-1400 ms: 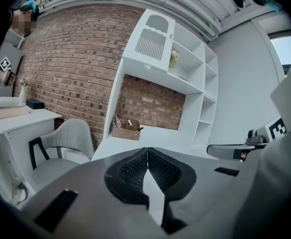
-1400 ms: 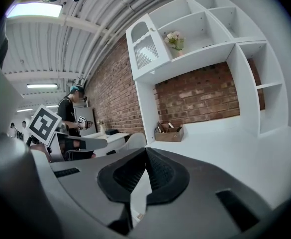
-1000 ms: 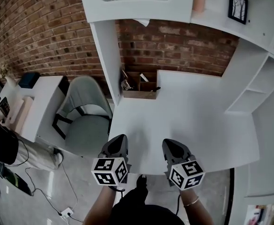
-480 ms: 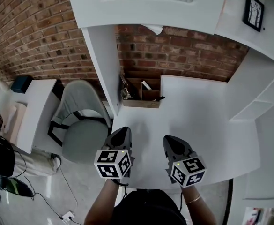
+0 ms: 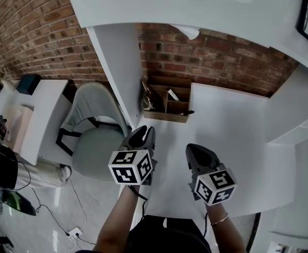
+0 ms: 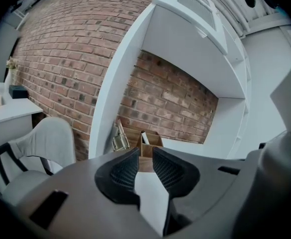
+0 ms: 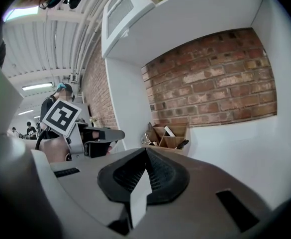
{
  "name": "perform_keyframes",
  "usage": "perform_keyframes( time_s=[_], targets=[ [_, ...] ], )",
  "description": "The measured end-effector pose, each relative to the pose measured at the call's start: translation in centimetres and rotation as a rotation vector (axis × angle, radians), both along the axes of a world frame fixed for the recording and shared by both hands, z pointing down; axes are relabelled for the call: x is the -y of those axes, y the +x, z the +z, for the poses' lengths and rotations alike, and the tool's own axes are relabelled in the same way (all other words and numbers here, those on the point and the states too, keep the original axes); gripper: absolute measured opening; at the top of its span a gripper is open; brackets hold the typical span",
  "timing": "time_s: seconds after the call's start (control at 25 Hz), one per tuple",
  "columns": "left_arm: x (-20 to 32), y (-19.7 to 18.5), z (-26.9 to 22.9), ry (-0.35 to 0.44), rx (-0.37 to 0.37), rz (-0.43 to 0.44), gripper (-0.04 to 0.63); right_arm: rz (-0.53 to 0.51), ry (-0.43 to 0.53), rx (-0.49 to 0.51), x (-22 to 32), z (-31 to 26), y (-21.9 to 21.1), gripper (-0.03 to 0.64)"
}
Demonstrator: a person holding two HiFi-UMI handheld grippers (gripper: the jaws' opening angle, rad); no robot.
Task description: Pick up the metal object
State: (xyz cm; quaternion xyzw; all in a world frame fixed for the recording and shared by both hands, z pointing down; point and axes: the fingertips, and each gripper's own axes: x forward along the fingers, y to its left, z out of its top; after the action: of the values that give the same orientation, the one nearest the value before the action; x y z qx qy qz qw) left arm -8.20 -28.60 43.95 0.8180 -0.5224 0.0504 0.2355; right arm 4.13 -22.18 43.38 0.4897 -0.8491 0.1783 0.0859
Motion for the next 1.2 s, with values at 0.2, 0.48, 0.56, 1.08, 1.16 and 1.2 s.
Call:
perform_keyframes(
  time_s=[0.2,0.48,0.56,1.08,1.16,1.2],
  targets=[
    [2.7,0.5,1.1,-0.024,0.015,-0.033,0.086,-0.036,-0.023,0.006,2.0,0.9,0.0,0.005],
    [6.7,0.7,3.6,-0.089,0.025,-0.095,0.11,-0.067,-0.045,-0.005,4.2,1.8,0.0,0.005],
    [7.7,0.8,4.2,-0.104,0.025,-0.113,0.11,-0.071,-0.05,-0.004,4.7,2.0,0.1,0.005],
    [13.0,0.0,6.4,-0.164,-0.021,-0.217,0.11,-0.061,-0.102,0.0,6.2,4.1,2.0,0.005],
    [13.6,0.0,6.6,-0.174,-0.026,-0.223,0.11,-0.059,-0.108,-0.001,6.3,4.2,2.2,0.005],
    [13.8,0.1,6.6,-0.179,-0.028,-0.226,0.11,-0.059,-0.11,-0.001,6.3,4.3,2.4,0.005]
  ],
)
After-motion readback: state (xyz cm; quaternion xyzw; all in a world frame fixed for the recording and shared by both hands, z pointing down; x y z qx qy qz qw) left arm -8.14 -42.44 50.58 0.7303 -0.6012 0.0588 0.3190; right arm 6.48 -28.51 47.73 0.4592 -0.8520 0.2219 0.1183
